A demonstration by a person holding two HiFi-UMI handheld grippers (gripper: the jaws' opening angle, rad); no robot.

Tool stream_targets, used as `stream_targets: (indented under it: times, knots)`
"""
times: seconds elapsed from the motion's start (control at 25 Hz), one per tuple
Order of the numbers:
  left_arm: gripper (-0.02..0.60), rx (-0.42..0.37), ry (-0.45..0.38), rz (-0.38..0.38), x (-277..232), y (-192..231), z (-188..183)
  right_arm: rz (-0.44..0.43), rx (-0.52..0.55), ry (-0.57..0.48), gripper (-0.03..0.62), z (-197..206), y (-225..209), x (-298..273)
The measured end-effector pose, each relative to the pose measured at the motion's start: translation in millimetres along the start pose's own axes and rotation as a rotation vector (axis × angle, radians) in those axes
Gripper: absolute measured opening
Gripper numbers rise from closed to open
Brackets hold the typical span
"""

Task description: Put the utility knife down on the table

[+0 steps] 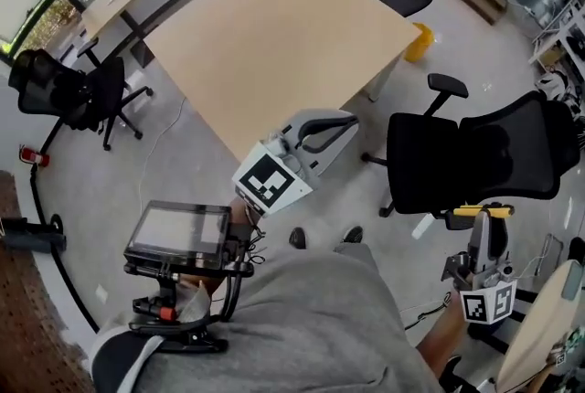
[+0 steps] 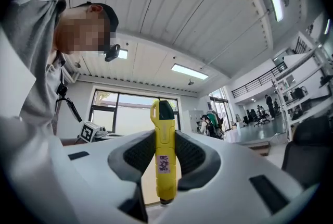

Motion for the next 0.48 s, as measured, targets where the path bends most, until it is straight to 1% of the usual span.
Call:
stream_targets:
  times: [0.08,0.24,0.36,0.48]
  knots:
    - [0.006,-0.002,0.016,-0.038,0,11,-9,-0.044,-0.013,0.009,0.117,-7,-10,-23]
    - [0.006,-0.023,0.054,-0.124,-25,25,-14,-0.136,-0.048,0.009,0.117,-4,-59,-63]
    - [0.006,-0.037,0.061,-0.183,-38,27,-15,-0.198,-0.053,-0.012,0.117,-3,-88,-85]
    - [0.006,-0.063,0.087,-0.225,-67,23,-13,-0.257,-0.066,-0.030,0.117,0,-126,-101]
Point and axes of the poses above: the fingertips, and each gripper's own axes: x backward along the fingers, y to its left, z out of its underside, the point moved 10 cm from there along x, backward along the fingers, and after that the axes turned 2 degrees about -x, right-handed, at the moved point
